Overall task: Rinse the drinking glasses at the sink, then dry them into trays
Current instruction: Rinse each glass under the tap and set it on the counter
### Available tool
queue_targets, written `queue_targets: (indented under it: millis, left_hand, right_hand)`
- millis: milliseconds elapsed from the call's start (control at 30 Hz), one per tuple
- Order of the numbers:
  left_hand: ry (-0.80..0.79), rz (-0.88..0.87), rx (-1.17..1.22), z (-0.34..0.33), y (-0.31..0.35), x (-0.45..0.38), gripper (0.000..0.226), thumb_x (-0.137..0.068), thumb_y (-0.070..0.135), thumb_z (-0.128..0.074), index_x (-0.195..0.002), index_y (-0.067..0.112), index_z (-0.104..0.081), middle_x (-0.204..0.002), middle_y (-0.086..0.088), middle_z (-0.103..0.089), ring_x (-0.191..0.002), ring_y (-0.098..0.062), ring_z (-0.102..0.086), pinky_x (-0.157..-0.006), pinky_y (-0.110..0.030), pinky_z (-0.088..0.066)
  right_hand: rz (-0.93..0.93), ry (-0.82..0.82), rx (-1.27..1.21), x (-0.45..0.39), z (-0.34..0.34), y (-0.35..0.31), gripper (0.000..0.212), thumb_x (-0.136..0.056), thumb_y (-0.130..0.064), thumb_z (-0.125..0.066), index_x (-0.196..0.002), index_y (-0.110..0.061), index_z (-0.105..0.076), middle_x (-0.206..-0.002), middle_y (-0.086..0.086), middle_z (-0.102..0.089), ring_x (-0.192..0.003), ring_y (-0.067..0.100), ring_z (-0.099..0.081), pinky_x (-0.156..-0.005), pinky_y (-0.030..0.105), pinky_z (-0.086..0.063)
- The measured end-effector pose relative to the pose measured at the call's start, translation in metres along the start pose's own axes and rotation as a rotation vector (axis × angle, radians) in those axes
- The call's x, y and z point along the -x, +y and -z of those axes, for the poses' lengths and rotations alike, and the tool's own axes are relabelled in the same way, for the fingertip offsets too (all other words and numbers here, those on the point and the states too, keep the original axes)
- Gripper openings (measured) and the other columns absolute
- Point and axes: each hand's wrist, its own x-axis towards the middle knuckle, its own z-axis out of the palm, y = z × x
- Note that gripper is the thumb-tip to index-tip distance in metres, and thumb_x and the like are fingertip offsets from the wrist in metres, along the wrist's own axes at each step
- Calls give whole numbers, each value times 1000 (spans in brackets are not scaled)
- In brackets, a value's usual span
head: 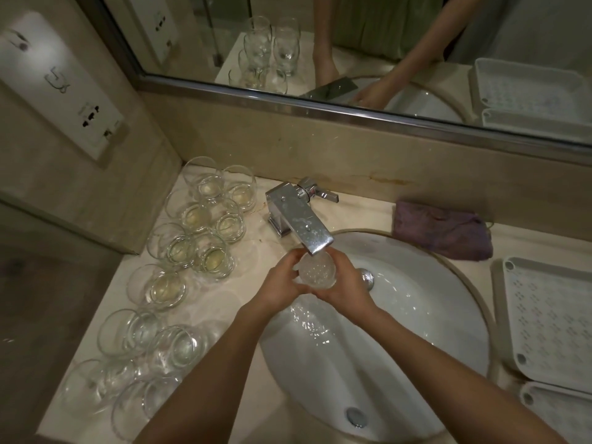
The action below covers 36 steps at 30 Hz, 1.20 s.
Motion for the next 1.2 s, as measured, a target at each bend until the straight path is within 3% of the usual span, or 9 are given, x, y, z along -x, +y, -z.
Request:
queue_targets:
  millis: [67, 233, 400, 533, 667, 767, 967, 1100, 1200]
  left_hand:
    - [-16, 17, 32, 2, -3, -3, 69, -76, -13, -68, -132, 22, -46, -131, 1, -54, -116, -18, -58, -79, -14, -51]
    - [-120, 88, -171, 8, -18, -3, 68, -82, -6, -67, -141, 15, -40, -146, -1, -39, -134, -22, -42, -92, -18, -42]
    - [-42, 96, -148, -7, -23, 6, 83, -75, 6, -79, -144, 17, -35, -136, 7, -41, -123, -14, -45, -85, -3, -39]
    - [55, 29, -85, -8, -26, -1, 68, -58, 28, -84, -120, 23, -56, -120, -5, -58, -108, -21, -61, -89, -40, -54]
    - [41, 120, 85, -2, -23, -2, 44, -74, 21, -81, -107, 28, -51, -114, -1, -54, -91, -14, -59, -80, -30, -51]
    - [22, 218, 148, 0, -20, -6, 35, -88, 20, -69, -114, 21, -45, -94, -4, -58, -73, -14, -57, -65, -25, -50]
    - [55, 290, 76, -6, -6, -16, 36, -93, 39, -56, -111, 7, -55, -63, -4, -55, -46, -15, -49, -47, -23, -38]
    - [64, 212, -119, -3, -4, -16, 56, -85, 57, -58, -121, 15, -52, -83, 0, -64, -57, -14, -59, -56, -25, -45]
    - [42, 137, -153, -2, -4, -9, 57, -91, 43, -59, -140, 20, -41, -122, -4, -61, -98, -20, -65, -81, -30, -51]
  right_hand:
    - [-105, 23, -133, -3, -1, -5, 93, -51, -37, -90, -131, -20, -45, -117, -5, -58, -106, 11, -59, -88, 30, -52]
    - [-393, 57, -493, 1, 9, -7, 57, -72, -3, -81, -116, -17, -49, -105, 2, -63, -91, 16, -63, -74, 30, -56]
    - [-547, 12, -803, 5, 0, -1, 45, -81, -15, -74, -120, 0, -57, -106, 15, -68, -90, 25, -69, -76, 37, -59]
    - [-610, -77, -878, 1, 2, -5, 40, -84, -25, -71, -111, 3, -63, -114, 24, -66, -95, 30, -69, -75, 34, -58]
    - [-542, -219, -549, 0, 20, -7, 62, -74, -31, -77, -126, -7, -53, -122, 14, -60, -105, 26, -64, -79, 36, -57]
    - [-259, -154, -87, -1, 27, -9, 94, -72, -21, -84, -147, -23, -28, -136, -6, -38, -121, 16, -46, -92, 28, -44]
    - [214, -234, 734, -16, 22, -15, 87, -80, -34, -74, -149, -14, -25, -155, 5, -26, -143, 23, -22, -117, 36, -17]
    - [230, -278, 800, -21, 16, -24, 74, -76, -31, -74, -138, -10, -40, -140, 10, -39, -124, 29, -37, -102, 34, -36]
    - [26, -287, 564, -27, 11, -17, 76, -66, -29, -80, -132, -16, -45, -125, 8, -45, -112, 25, -47, -90, 36, -46]
